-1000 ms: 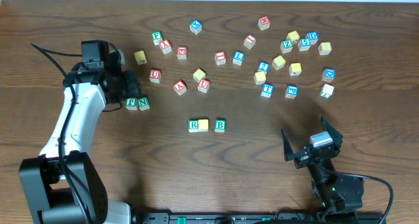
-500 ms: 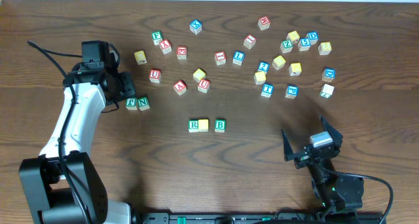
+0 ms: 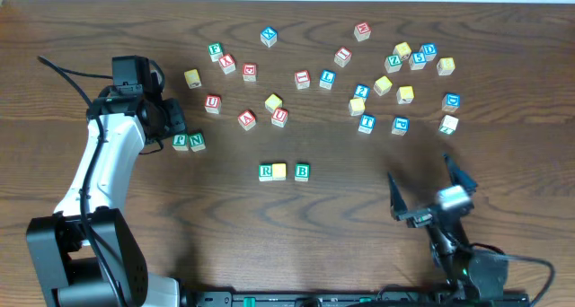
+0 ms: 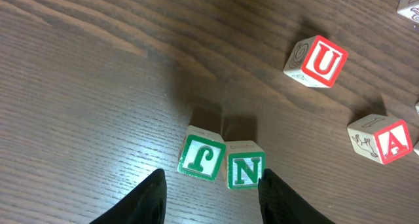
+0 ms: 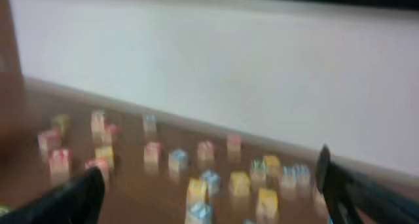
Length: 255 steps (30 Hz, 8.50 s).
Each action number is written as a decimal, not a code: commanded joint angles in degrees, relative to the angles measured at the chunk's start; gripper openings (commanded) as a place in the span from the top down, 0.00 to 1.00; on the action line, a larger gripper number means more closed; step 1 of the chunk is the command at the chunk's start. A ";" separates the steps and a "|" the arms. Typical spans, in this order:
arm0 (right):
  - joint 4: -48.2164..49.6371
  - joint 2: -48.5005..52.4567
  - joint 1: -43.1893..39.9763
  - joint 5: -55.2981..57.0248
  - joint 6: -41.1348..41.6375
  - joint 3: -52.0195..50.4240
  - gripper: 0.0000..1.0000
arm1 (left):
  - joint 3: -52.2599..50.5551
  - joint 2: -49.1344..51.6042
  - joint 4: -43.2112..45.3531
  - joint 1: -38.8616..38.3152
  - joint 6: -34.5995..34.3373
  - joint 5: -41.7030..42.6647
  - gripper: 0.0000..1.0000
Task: Spell out ROBOT
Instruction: 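Move the right gripper up over the yellow O block in the cluster, then lower the right gripper and close it on the yellow O block, then carry the yellow O block with the right gripper toward the B block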
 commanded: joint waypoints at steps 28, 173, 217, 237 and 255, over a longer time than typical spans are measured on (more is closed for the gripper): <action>-54.21 89.24 -0.28 -7.08 6.71 75.80 0.01 | 1.16 -0.66 -0.20 0.04 0.52 -1.07 0.55; -69.05 134.11 1.60 12.20 -7.69 113.37 0.48 | 1.16 -0.68 -0.20 0.04 0.52 -1.07 0.55; -67.47 133.59 1.62 13.79 -7.63 110.53 0.81 | 1.16 -0.68 -0.20 0.04 0.52 -1.07 0.55; -89.64 108.65 17.86 14.91 21.73 111.21 0.94 | 1.16 -0.68 -0.20 0.04 0.52 -1.07 0.55; -69.70 108.72 34.60 22.64 41.09 81.15 0.97 | 1.16 -0.68 -0.20 0.04 0.52 -1.07 0.55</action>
